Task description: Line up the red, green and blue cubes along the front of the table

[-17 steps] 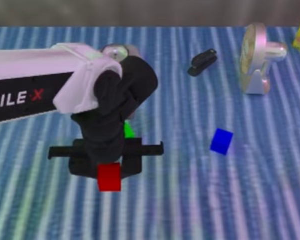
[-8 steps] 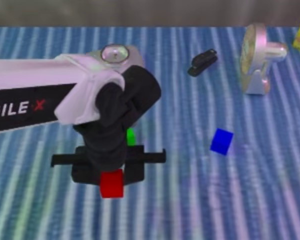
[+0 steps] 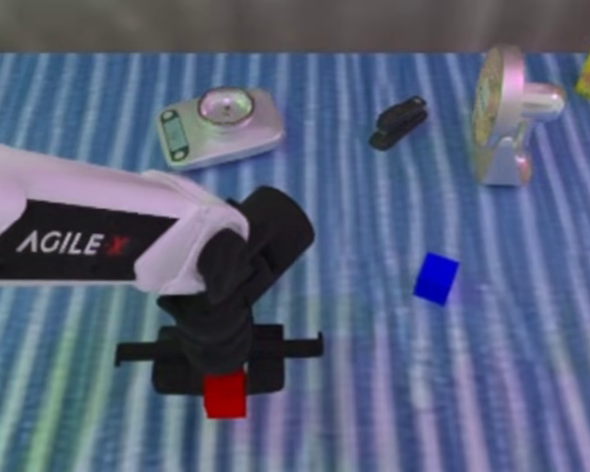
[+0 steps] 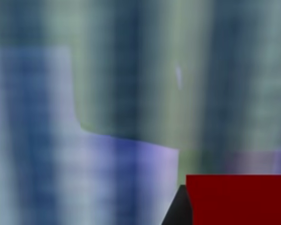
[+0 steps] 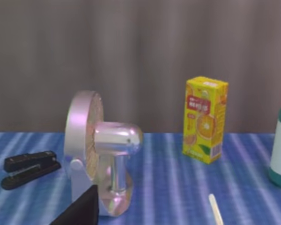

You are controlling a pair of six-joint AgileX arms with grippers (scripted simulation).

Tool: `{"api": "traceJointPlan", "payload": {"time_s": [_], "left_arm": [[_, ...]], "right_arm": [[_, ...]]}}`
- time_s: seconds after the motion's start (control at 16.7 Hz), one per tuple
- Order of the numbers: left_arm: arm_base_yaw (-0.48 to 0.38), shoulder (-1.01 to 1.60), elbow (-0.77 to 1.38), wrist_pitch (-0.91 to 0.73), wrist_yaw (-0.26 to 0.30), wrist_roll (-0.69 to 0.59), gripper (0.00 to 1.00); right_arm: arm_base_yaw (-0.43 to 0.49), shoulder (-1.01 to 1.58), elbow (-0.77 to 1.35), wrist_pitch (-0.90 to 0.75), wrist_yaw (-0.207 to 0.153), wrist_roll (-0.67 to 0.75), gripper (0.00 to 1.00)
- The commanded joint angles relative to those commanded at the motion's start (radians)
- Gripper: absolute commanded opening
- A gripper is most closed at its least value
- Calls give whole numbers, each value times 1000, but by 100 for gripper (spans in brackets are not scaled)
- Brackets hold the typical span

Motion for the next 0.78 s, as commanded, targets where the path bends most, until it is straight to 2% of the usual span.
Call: {"api": "traceJointPlan", "payload": {"time_s": [0.18, 0.78], "left_arm": [[0, 0, 0, 0, 0, 0, 0], [0, 0, 0, 0, 0, 0, 75]], "right_arm": [[0, 0, 0, 0, 0, 0, 100], [0, 0, 0, 0, 0, 0, 100]]}}
